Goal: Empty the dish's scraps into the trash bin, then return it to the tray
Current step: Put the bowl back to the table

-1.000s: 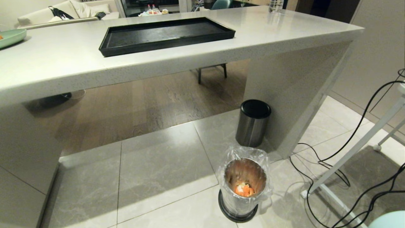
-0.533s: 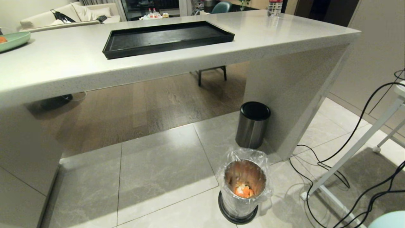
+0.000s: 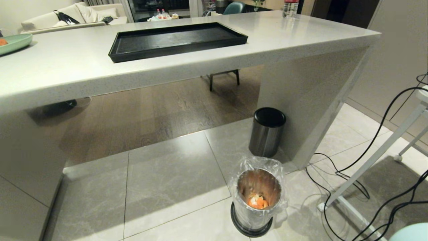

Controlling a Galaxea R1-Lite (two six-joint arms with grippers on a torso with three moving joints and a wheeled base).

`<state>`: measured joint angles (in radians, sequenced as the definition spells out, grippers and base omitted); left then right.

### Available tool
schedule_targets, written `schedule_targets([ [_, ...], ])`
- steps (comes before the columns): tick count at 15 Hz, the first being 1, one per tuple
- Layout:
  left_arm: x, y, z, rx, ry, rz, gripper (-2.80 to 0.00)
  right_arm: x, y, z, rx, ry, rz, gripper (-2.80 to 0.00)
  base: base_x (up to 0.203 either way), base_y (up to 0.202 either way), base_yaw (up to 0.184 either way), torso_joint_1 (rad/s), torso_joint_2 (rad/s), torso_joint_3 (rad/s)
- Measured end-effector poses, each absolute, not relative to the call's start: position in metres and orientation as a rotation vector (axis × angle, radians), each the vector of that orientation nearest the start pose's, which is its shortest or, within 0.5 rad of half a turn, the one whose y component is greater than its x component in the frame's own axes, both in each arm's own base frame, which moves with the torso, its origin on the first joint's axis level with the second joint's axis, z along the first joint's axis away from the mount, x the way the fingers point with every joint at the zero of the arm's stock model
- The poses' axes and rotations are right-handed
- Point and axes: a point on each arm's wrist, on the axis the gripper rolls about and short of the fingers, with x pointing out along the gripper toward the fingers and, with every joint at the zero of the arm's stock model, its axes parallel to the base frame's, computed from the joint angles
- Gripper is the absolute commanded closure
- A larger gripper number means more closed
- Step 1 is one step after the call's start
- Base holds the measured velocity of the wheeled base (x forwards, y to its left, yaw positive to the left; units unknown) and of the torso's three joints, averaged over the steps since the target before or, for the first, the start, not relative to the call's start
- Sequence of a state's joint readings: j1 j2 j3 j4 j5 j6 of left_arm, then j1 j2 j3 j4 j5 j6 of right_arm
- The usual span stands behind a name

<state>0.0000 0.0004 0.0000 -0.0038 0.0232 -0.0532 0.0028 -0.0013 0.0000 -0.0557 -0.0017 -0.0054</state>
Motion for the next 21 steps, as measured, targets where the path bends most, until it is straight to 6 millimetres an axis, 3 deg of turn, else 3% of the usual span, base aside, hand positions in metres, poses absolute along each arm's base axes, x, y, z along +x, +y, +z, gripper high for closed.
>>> schedule_targets([
  [21,-0.0228,0.0005,0.0759,-0.054,-0.004,0.022,0.00,-0.0231,-0.0001,0.0812,-0.005,-0.057,0.001,0.00,0.000,0.000,0.000,0.000,0.00,0.000],
])
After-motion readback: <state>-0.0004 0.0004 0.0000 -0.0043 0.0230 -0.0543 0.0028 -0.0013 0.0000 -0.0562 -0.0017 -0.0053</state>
